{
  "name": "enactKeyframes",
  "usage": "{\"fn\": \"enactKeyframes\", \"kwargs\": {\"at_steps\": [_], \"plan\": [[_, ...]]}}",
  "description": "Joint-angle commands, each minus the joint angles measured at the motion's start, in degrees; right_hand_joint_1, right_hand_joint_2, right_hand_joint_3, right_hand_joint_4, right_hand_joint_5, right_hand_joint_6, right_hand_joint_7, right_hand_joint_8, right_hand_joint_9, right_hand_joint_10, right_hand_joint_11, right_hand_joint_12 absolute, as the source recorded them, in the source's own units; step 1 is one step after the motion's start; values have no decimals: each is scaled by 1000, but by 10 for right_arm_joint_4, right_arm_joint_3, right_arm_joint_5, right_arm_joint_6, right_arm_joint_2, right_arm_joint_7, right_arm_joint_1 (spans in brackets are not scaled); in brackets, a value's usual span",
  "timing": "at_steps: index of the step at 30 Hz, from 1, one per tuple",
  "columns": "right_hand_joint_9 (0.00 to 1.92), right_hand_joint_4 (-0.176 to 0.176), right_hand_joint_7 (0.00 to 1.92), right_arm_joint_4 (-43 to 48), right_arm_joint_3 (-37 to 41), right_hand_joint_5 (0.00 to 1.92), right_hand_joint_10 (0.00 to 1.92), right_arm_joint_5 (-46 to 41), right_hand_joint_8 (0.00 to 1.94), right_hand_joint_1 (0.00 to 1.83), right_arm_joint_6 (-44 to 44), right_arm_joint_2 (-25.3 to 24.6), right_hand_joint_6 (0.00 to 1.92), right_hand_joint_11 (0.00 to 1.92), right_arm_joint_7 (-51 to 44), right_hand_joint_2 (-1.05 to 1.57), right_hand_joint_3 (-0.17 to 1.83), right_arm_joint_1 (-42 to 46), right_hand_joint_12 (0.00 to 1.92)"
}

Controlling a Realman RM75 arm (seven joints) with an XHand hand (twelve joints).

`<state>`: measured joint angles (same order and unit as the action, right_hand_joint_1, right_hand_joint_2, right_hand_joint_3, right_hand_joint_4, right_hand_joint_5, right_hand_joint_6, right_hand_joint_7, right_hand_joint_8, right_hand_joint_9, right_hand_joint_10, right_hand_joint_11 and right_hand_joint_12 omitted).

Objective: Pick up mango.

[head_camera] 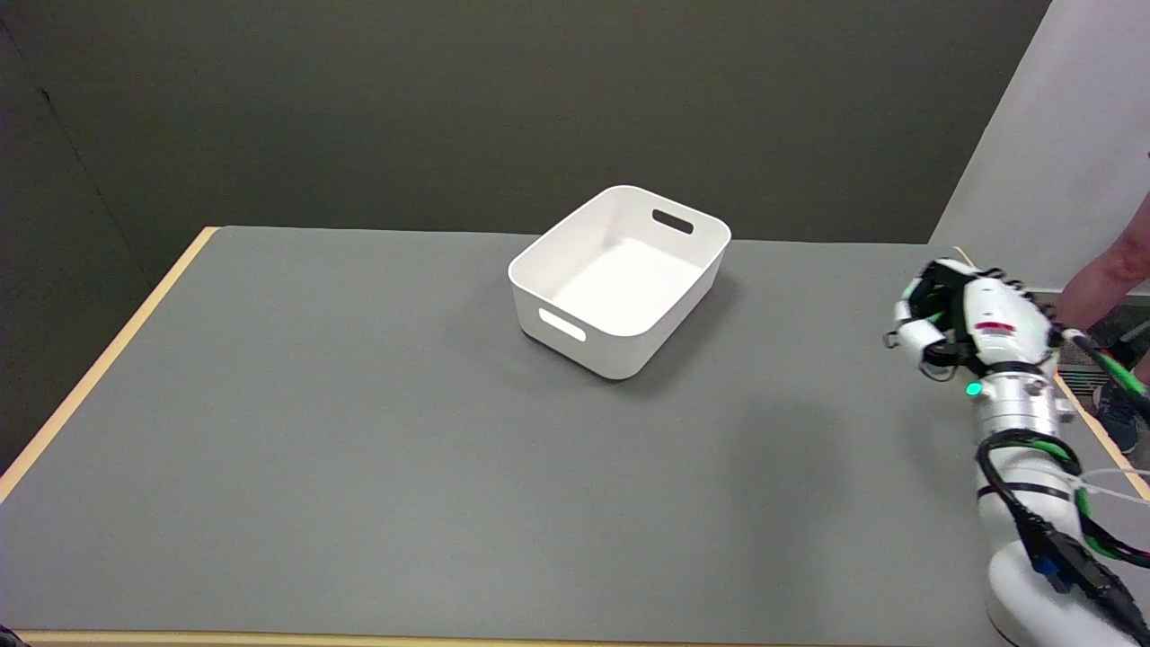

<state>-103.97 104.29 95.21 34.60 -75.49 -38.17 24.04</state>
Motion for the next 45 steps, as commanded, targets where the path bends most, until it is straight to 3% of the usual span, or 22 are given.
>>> {"fn": "enactKeyframes", "kwargs": {"at_steps": [1, 6, 9, 11, 13, 15, 17, 20, 25, 28, 30, 35, 45], "plan": [[417, 24, 415, 11, 150, 277, 993, 15, 576, 738, -35, -37, 730, 199, -24, 726, 943, 12, 1564], [207, -28, 247, 21, 198, 174, 791, 15, 369, 621, -104, -38, 396, 158, -24, 666, 916, -10, 1361], [47, -93, 85, 31, 214, 68, 678, 20, 292, 553, -144, -35, 319, 86, -24, 602, 889, -31, 1304], [-1, -116, 0, 41, 220, 13, 518, 31, 228, 506, -161, -33, 239, 3, -24, 583, 867, -45, 1178], [-1, -128, 16, 52, 223, 50, 389, 41, 84, 626, -176, -29, 110, 66, -24, 521, 922, -57, 951], [-1, -132, 22, 70, 228, 47, 315, 55, 14, 638, -198, -20, 16, 10, -24, 518, 917, -76, 890], [-1, -131, 1, 88, 228, 19, 321, 62, 89, 471, -211, -10, 122, 0, -24, 543, 878, -92, 1009], [-1, -135, 18, 110, 227, 44, 305, 65, 2, 649, -230, 3, 18, 16, -24, 511, 918, -111, 872], [-1, -125, 24, 141, 225, 48, 303, 90, -1, 636, -254, 16, 29, 21, -24, 526, 927, -129, 888], [2, -113, 49, 154, 231, 67, 439, 101, 166, 571, -266, 22, 159, 54, -24, 540, 935, -133, 965], [-1, -107, 40, 170, 238, 46, 552, 106, 227, 417, -275, 30, 201, -1, -24, 548, 891, -134, 1096], [35, -105, 129, 236, 247, 49, 743, 108, 307, 454, -288, 58, 303, -1, -24, 606, 799, -142, 1208], [143, -110, 220, 350, 251, 118, 814, 102, 368, 491, -285, 110, 342, 52, -24, 621, 819, -148, 1262]]}}
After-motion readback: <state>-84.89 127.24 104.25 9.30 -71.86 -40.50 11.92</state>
